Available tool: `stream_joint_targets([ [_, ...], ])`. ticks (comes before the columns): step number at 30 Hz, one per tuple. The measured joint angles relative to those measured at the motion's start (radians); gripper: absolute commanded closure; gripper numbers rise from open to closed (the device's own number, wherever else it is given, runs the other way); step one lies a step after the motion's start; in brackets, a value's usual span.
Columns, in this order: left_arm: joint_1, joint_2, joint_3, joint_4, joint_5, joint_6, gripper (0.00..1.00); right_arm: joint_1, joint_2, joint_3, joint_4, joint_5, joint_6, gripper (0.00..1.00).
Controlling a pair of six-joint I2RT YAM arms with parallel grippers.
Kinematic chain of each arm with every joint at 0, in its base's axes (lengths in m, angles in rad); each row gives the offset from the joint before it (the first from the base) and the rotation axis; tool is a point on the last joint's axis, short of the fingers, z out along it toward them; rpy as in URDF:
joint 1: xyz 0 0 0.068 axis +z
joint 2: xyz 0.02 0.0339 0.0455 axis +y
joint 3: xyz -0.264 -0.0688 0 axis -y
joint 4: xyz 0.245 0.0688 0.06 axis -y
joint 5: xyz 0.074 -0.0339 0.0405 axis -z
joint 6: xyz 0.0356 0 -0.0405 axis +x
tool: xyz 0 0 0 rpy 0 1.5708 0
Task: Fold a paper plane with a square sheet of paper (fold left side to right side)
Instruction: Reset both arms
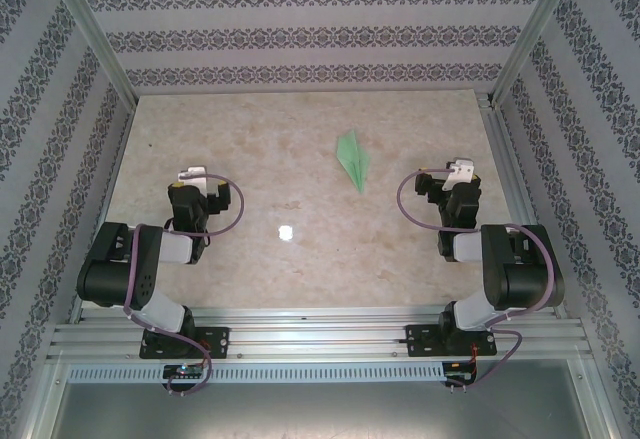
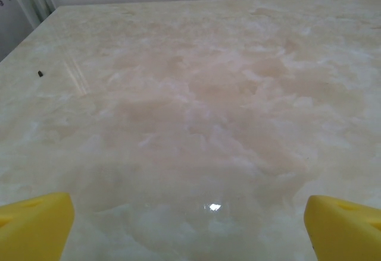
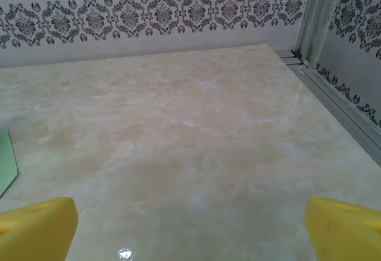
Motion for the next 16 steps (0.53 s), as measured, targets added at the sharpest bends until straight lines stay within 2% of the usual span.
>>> stream_joint_targets([
  [7,0.0,0.0,0.029,-0.01,0.082,0.033,0.0,0.002,0.0,0.0,0.008,0.004,-0.001,0.02],
  [16,0.0,0.0,0.034,-0.011,0.117,0.05,0.0,0.022,0.0,0.0,0.008,0.015,-0.008,0.02],
])
